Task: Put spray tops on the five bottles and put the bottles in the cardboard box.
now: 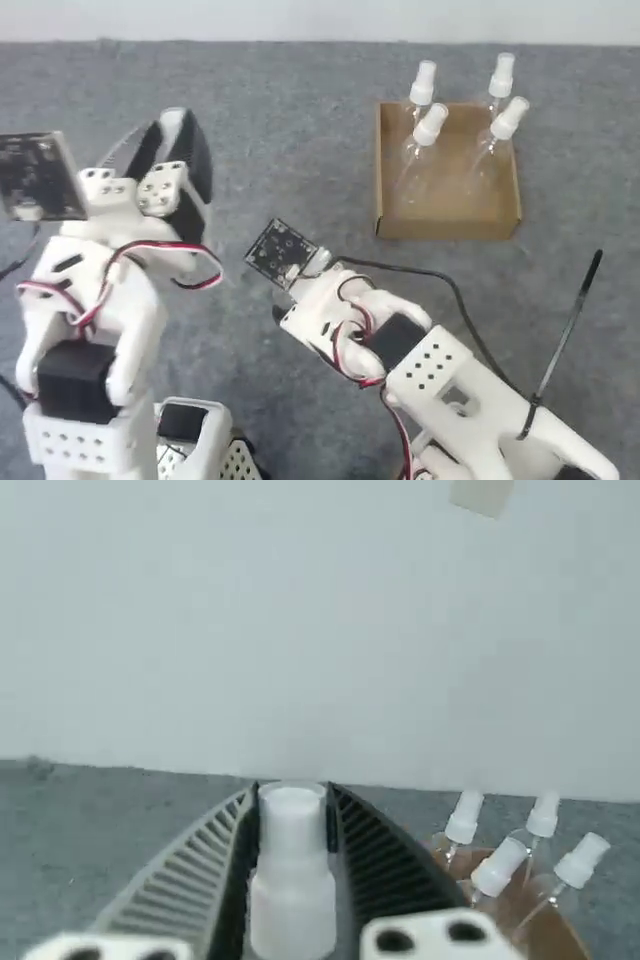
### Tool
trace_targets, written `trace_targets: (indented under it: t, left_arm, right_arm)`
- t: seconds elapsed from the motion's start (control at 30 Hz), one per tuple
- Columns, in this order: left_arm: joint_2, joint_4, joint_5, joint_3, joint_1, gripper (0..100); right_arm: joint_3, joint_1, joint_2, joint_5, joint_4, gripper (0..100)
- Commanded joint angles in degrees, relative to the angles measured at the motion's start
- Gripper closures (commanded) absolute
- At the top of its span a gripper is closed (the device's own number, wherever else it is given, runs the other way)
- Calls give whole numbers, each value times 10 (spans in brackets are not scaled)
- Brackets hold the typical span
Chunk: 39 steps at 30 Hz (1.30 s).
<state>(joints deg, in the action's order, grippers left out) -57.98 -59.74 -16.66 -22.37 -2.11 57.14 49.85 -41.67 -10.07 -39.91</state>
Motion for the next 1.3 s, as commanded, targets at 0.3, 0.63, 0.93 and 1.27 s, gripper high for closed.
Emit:
trace_targets:
  t: [0.3, 0.63, 0.93, 1.27]
  left_arm:
    - [-11, 154, -8, -111, -35, 990]
    - [-11, 191, -7, -198, -34, 990]
    - [-15, 201, -7, -232, -1, 990]
    - [-11, 208, -8, -175, 10, 990]
  right_arm:
    - [52, 29, -33, 5, 117, 992]
    - [65, 29, -33, 6, 143, 992]
    - [65, 28, -33, 6, 144, 992]
    - [67, 29, -33, 6, 143, 992]
